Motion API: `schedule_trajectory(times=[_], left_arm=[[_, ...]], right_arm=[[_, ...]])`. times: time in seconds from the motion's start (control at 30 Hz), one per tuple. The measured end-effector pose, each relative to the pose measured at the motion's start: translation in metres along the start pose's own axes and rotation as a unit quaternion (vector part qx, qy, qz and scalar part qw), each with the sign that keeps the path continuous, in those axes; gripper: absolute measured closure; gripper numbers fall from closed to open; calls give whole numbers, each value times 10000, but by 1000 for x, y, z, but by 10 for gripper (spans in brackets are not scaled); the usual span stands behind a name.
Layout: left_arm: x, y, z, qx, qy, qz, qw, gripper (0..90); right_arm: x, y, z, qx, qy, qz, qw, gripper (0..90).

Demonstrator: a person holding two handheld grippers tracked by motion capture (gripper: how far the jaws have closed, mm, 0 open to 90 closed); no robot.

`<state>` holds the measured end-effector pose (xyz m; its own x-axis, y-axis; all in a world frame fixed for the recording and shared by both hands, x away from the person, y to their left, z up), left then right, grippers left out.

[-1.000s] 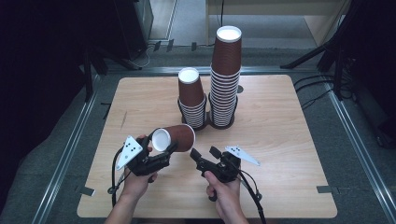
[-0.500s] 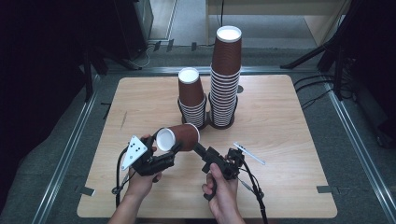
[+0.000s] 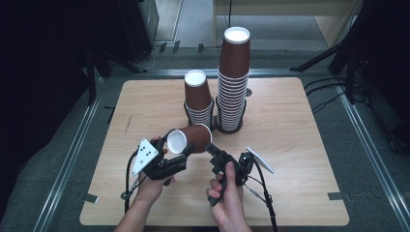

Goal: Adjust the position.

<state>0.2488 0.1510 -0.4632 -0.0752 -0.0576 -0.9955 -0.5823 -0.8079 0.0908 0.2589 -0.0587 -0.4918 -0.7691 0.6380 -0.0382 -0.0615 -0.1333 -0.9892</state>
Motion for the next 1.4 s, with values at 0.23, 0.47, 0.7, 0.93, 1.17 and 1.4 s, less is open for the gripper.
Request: schedule_trajectory(times=[0.23,0.47,0.7,0.93,1.17,1.4], left_arm=[[1,3,-2,7,31,-70,10000,233],[1,6,-3,34,85,-135,9999,233],[3,7,-1,67,134,-174,9997,233],[4,11,-1,151,166,-261,9994,233],[4,11,0,178,205,-320,9991,233],[6,10,3,200,182,-426,9987,234]], right_arm=[[2,3,-7,-244,-32,-1023,9945,31],[6,2,-12,-449,9,-1591,9862,0],[6,2,-17,-524,24,-1873,9809,0],[9,3,-25,-659,38,-2077,9760,0],[8,3,-32,-744,65,-2220,9722,7],[5,4,-36,-702,108,-2423,9676,18]])
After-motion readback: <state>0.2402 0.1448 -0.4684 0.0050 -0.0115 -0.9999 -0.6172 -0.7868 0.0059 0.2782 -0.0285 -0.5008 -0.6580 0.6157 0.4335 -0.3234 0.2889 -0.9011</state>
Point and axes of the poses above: each handheld gripper's, and its own axes: z roughly backward along the jaws, x roughly out of its underside, y roughly to its right, the point moved 2 cm from there along -z, roughly forward along the jaws, and after that the axes turned 3 degrees about -z, right-handed, at the moved point
